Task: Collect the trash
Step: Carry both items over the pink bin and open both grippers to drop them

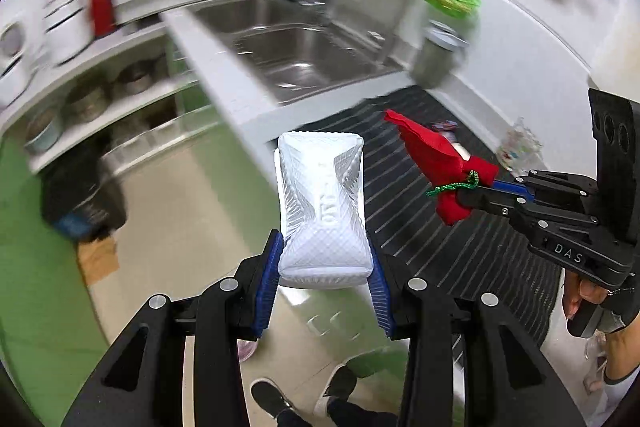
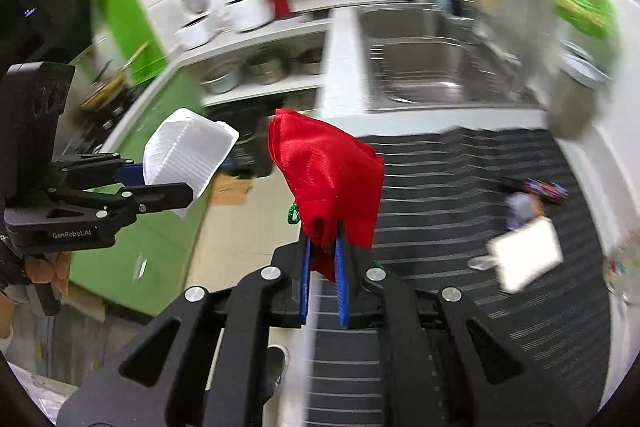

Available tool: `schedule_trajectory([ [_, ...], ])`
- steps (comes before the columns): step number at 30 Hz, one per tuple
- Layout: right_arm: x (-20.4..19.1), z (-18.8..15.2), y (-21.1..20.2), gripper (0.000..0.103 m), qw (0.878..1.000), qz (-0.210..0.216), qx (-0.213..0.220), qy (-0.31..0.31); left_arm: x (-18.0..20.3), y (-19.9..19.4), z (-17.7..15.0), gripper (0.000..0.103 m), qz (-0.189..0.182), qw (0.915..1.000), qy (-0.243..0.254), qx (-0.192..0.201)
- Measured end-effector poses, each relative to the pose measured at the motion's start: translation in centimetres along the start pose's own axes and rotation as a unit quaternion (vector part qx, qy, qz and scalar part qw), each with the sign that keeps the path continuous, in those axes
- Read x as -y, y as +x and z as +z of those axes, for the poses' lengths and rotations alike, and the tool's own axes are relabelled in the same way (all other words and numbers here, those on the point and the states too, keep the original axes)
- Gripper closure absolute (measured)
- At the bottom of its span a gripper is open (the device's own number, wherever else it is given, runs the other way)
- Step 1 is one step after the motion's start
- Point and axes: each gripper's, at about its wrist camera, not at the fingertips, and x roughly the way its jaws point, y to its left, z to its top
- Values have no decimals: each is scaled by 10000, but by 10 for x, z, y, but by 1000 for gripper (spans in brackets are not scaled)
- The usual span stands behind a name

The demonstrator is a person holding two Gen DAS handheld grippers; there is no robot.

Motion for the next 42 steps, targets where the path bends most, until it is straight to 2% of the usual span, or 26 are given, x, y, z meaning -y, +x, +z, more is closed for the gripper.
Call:
schedule_trajectory([
  [7, -85, 6, 56, 93, 9976, 477, -267, -426, -80, -35, -52, 63, 417, 9970, -654, 42],
  [13, -127, -10, 113, 93, 9954, 567, -676, -374, -131, -21, -84, 63, 463, 9944, -937, -132],
  [19, -132, -50, 194, 93, 9932, 459, -1043, -229, -177, 46, -129, 63, 413, 9928, -1026, -452],
  [24, -125, -106, 285, 93, 9912, 394, -1264, -79, -220, 138, -189, 63, 260, 9903, -1185, -680],
  [28, -118, -145, 343, 93, 9893, 404, -1404, -41, -248, 209, -237, 63, 176, 9872, -1345, -834],
  [30, -114, -163, 365, 93, 9883, 409, -1472, -57, -255, 230, -252, 61, 139, 9865, -1386, -856],
  [32, -110, -174, 381, 93, 9873, 419, -1531, -42, -262, 249, -266, 53, 180, 9854, -1451, -873],
  [33, -108, -178, 387, 93, 9871, 418, -1547, -37, -264, 253, -269, 46, 182, 9848, -1490, -873],
  [34, -107, -182, 389, 93, 9869, 419, -1560, -40, -268, 258, -272, 12, 191, 9840, -1551, -861],
  [35, -106, -184, 393, 93, 9866, 421, -1575, -44, -273, 261, -274, 6, 240, 9834, -1610, -799],
  [42, -112, -189, 411, 93, 9846, 466, -1683, -102, -289, 269, -281, 6, 378, 9788, -1845, -800],
])
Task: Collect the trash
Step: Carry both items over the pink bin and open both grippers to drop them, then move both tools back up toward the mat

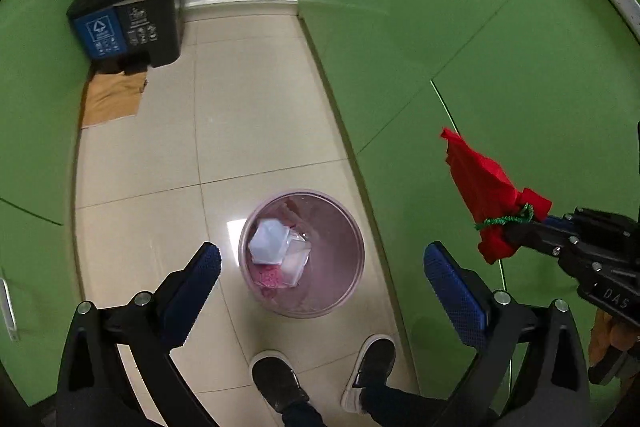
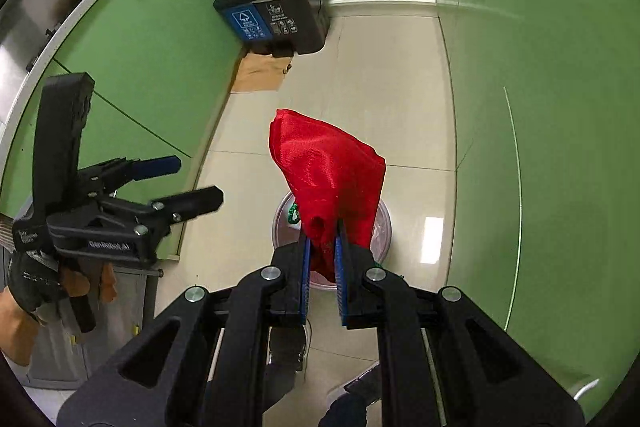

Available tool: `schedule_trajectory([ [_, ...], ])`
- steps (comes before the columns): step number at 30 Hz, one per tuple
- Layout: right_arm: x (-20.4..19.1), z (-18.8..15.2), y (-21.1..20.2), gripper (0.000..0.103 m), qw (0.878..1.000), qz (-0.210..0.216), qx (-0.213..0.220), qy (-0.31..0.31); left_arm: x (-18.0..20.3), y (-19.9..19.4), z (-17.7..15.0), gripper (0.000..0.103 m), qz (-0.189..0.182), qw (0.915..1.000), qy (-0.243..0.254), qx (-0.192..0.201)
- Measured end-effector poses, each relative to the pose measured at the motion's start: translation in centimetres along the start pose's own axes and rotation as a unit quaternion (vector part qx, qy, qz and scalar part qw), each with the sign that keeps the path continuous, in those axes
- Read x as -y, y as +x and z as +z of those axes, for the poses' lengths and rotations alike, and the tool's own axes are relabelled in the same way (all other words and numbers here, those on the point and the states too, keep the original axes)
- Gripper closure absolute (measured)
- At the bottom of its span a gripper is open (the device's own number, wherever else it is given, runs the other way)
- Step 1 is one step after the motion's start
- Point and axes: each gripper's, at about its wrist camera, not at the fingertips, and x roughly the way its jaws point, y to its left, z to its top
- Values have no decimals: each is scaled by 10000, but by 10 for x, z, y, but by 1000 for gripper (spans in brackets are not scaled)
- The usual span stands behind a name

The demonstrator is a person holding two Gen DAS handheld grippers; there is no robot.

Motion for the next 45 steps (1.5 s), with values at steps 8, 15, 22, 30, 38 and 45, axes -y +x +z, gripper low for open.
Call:
schedule_trajectory([
  [8, -12, 7, 18, 93, 9997, 168, -151, -131, -12, -20, -1, 6, 103, 9997, -138, 168],
  [15, -18, 5, 57, 24, 9981, 375, -367, -310, -26, -29, -3, 6, 147, 9988, -275, 387],
  [22, -17, 1, 59, 3, 9990, 107, -353, -240, -26, -30, -5, 6, 171, 9988, -284, 368],
  [30, -19, 6, 10, 3, 9997, -56, -232, -97, -5, -55, 1, 6, 130, 9992, -209, 302],
  [38, -36, 28, -113, 3, 9998, -12, 6, 221, 45, -152, 25, 6, 52, 9996, -19, 283],
  [45, -43, 54, -250, 3, 9975, -99, 431, 557, 110, -252, 57, 6, -98, 9984, 403, 391],
])
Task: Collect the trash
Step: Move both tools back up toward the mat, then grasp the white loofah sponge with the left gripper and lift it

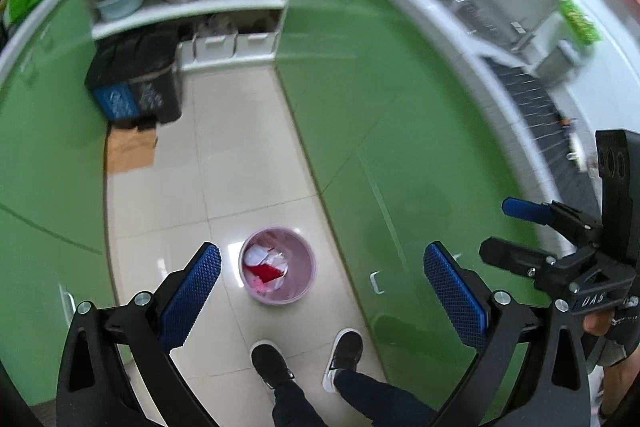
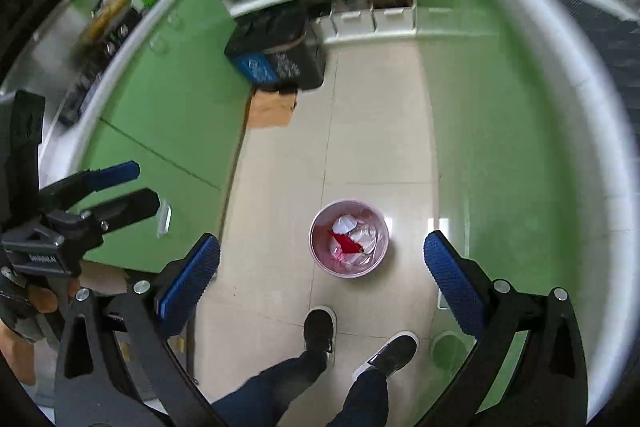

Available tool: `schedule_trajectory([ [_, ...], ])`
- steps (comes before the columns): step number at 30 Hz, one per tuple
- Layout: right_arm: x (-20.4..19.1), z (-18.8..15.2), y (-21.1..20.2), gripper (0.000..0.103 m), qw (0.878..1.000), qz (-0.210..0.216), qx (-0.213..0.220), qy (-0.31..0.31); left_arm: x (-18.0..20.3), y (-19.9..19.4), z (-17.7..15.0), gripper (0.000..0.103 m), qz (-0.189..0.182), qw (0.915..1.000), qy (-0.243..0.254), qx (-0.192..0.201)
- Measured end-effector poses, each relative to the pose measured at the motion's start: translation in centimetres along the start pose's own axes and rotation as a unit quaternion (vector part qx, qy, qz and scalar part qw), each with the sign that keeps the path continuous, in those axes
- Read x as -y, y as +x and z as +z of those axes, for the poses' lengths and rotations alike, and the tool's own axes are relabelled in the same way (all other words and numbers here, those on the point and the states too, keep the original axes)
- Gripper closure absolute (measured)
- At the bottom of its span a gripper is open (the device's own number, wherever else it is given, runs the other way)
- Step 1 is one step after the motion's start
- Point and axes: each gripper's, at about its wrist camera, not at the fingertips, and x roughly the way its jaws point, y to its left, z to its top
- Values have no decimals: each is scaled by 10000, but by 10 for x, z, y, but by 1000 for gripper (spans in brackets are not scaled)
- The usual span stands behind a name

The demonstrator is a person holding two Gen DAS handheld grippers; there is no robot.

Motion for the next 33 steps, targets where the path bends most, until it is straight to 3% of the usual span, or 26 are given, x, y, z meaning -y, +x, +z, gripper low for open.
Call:
schedule_trajectory([
  [8, 40, 4, -114, 3, 9952, -545, 626, 523, 78, -50, 52, 6, -369, 9963, 747, 216],
  [18, 155, -42, -218, 3, 9688, -1376, 1213, 1667, 197, -54, 96, 6, -927, 9803, 1706, 366],
  [24, 219, -67, -250, 3, 9573, -1578, 1320, 2031, 270, -39, 104, 6, -1128, 9701, 2121, 351],
  [33, 278, -89, -259, 3, 9466, -1723, 1199, 2449, 357, 12, 107, 6, -1341, 9513, 2777, 11],
])
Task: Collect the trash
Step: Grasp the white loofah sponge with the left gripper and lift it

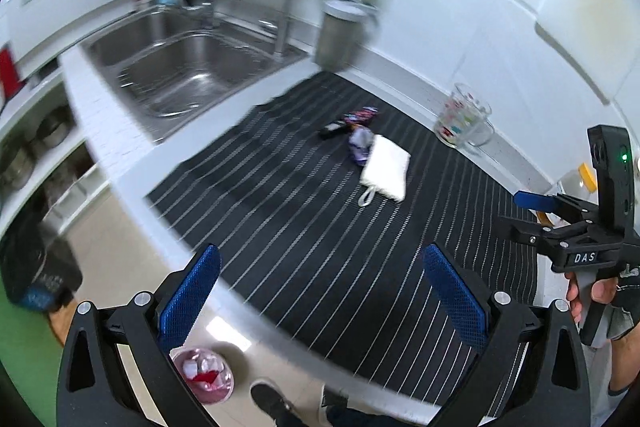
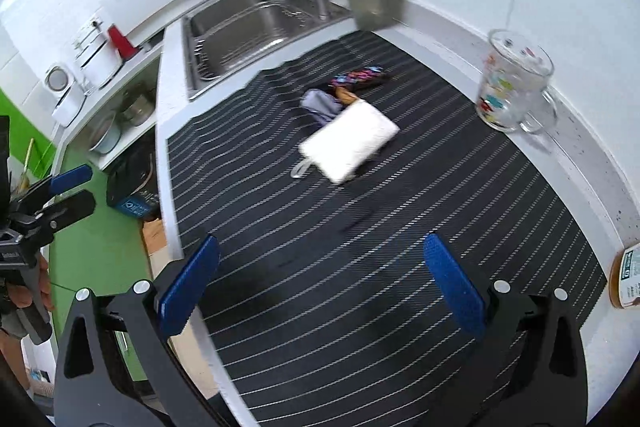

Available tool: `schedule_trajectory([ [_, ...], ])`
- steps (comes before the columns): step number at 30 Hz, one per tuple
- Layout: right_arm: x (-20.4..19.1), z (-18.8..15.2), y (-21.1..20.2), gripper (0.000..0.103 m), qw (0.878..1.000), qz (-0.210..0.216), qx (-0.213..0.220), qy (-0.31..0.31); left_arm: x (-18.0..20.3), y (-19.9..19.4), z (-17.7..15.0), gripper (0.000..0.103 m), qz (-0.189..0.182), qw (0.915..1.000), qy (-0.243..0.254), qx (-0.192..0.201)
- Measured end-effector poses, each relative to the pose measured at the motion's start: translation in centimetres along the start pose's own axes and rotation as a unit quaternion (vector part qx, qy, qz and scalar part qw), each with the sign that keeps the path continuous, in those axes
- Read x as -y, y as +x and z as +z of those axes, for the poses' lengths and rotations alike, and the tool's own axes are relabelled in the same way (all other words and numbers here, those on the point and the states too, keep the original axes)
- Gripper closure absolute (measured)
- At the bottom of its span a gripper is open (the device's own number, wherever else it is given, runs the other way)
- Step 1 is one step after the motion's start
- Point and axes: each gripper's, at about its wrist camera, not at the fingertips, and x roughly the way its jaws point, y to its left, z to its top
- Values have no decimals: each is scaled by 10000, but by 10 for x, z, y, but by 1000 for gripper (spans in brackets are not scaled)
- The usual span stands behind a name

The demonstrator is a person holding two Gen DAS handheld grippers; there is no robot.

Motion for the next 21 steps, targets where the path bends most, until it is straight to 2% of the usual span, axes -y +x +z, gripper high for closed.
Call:
schedule_trajectory([
  [6, 35, 2, 2, 3, 9988, -206, -34, 453, 37, 69, 25, 6, -257, 9966, 708, -344],
  [11, 66, 2, 9, 3, 9962, -327, -87, 803, 60, 120, 40, 6, -445, 9922, 1030, -542],
  [16, 93, -3, 21, 3, 9932, -331, -163, 1107, 78, 160, 47, 6, -437, 9887, 1274, -653],
  [21, 111, -5, 31, 3, 9911, -328, -219, 1274, 89, 187, 49, 6, -248, 9848, 1610, -602],
])
